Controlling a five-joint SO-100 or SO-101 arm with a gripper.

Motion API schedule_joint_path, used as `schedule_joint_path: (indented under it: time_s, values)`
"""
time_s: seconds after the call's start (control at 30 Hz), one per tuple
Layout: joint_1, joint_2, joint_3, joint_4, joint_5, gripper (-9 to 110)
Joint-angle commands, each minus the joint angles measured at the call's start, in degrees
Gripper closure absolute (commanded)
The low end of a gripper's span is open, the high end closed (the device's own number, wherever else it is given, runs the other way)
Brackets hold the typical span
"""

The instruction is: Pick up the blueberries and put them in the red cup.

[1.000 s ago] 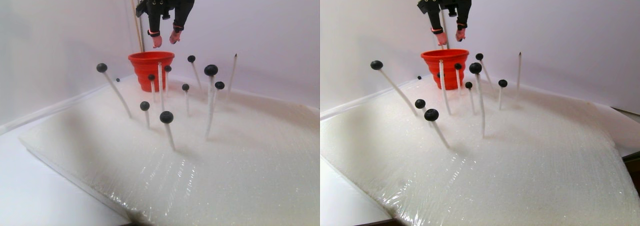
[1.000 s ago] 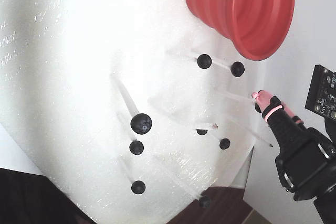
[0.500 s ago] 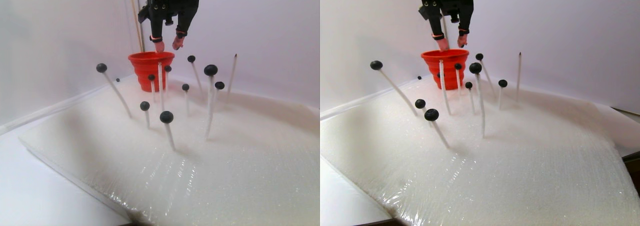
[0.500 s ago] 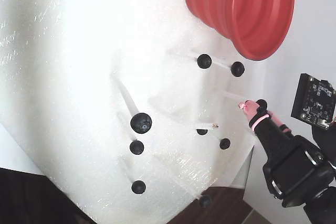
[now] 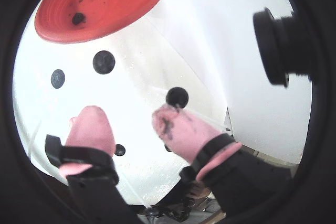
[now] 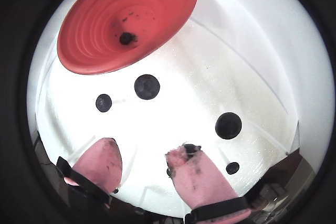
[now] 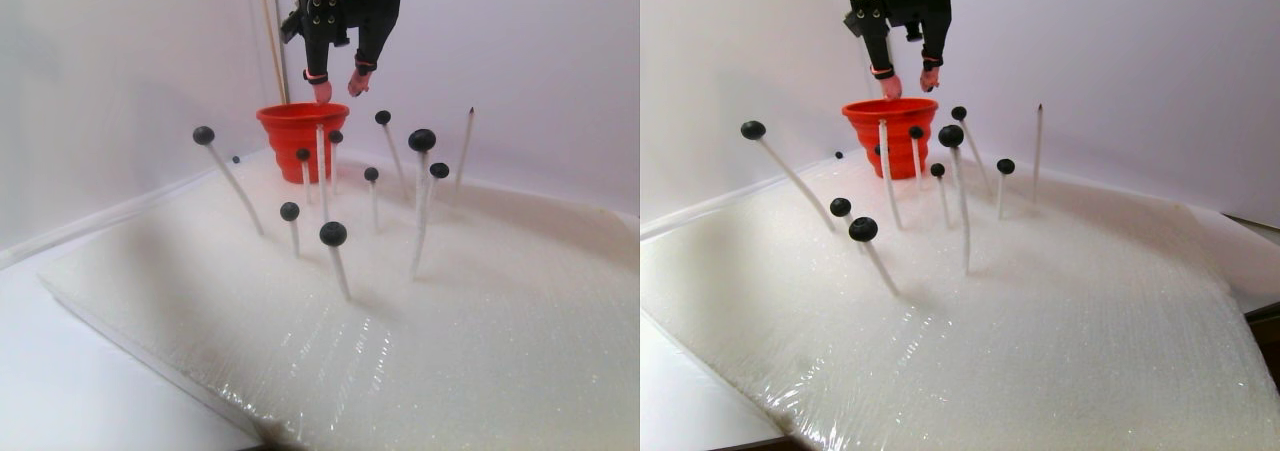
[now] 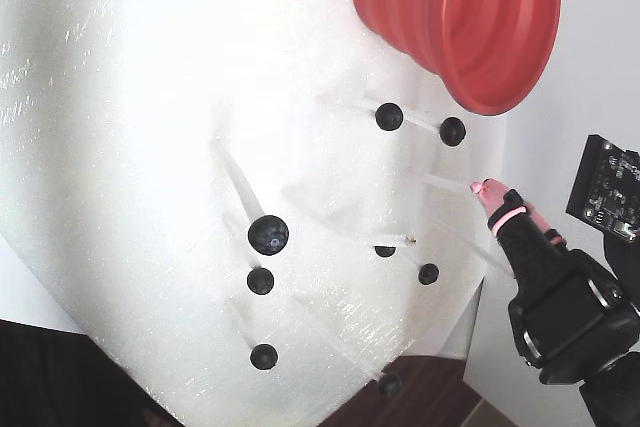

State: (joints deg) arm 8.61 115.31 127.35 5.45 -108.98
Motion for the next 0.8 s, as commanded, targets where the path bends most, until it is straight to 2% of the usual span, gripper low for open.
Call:
schedule_joint_path:
  time_s: [0.0, 0.77]
  values:
    - [1.14, 0.44, -1.41, -1.76, 0.7, 84]
    - [0.79, -9.32, -5.27, -9.49, 7.03, 82]
